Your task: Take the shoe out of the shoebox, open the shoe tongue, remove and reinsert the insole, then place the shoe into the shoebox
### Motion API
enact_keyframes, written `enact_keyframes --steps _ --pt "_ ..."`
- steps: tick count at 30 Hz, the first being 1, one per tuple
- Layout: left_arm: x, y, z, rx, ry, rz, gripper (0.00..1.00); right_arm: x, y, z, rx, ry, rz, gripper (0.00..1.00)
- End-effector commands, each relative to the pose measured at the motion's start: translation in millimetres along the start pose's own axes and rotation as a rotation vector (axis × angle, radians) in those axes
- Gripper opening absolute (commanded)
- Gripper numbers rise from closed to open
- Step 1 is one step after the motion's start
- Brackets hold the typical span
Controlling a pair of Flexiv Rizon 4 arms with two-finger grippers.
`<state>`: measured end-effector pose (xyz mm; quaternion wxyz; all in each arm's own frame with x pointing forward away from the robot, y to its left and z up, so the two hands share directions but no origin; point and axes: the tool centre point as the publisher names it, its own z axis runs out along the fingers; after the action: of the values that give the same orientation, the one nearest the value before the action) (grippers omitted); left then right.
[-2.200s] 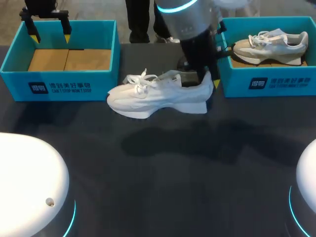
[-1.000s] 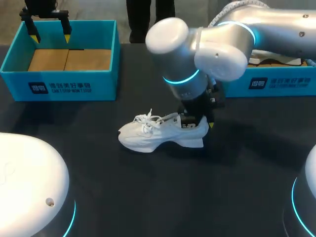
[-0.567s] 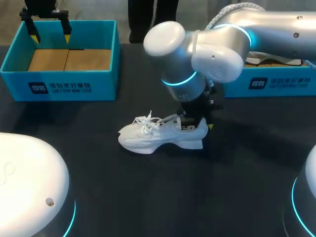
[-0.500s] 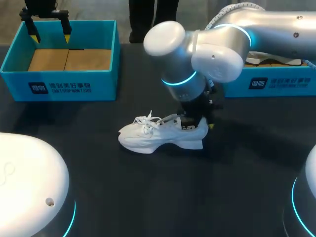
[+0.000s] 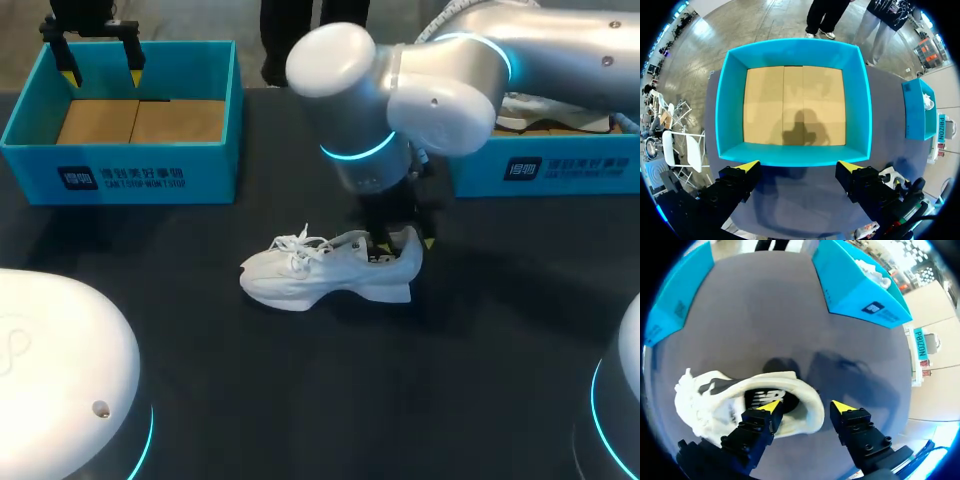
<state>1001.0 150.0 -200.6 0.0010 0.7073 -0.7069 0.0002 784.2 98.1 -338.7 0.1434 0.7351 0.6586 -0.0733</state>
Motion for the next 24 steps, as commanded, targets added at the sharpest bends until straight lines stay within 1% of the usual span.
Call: enact_keyframes --steps 1,5,7,8,10,11,15,17,18,19,21,24 --pt "0.1 0.4 -0.1 0.000 -0.001 0.000 1.00 -14.5 -1.4 -16.9 -0.014 0.060 -0.022 0.64" --pt "0.1 0.4 -0.1 0.000 -0.001 0.000 1.00 -15.5 0.6 -30.0 -0.033 0.099 -0.063 0.65" --pt "0.1 0.4 -0.1 0.000 -0.001 0.000 1.00 -16.0 2.1 -38.1 -0.042 0.133 -0.076 0.69" --pt "0.1 0.4 -0.1 0.000 -0.001 0.000 1.00 -16.0 3.9 -43.6 -0.036 0.177 -0.100 0.73" --pt "0.1 0.4 -0.1 0.000 -0.001 0.000 1.00 -15.4 6.5 -52.2 -0.057 0.208 -0.139 0.76" --pt "0.1 0.4 -0.1 0.000 -0.001 0.000 1.00 -15.3 7.7 -56.9 -0.068 0.227 -0.162 0.75" --pt "0.1 0.4 -0.1 0.000 -0.001 0.000 1.00 -14.9 11.1 -73.3 -0.107 0.243 -0.297 0.76" --pt "0.1 0.4 -0.1 0.000 -0.001 0.000 1.00 -15.8 12.0 -80.1 -0.126 0.269 -0.345 0.80" --pt "0.1 0.4 -0.1 0.000 -0.001 0.000 1.00 -17.1 13.4 -85.8 -0.148 0.285 -0.376 0.89" --pt "0.1 0.4 -0.1 0.000 -0.001 0.000 1.00 -18.0 14.5 -88.9 -0.162 0.289 -0.395 1.00" --pt "0.1 0.4 -0.1 0.000 -0.001 0.000 1.00 -19.4 16.7 -94.2 -0.194 0.304 -0.434 1.00" --pt "0.1 0.4 -0.1 0.000 -0.001 0.000 1.00 -20.6 21.9 -100.9 -0.233 0.334 -0.539 1.00"
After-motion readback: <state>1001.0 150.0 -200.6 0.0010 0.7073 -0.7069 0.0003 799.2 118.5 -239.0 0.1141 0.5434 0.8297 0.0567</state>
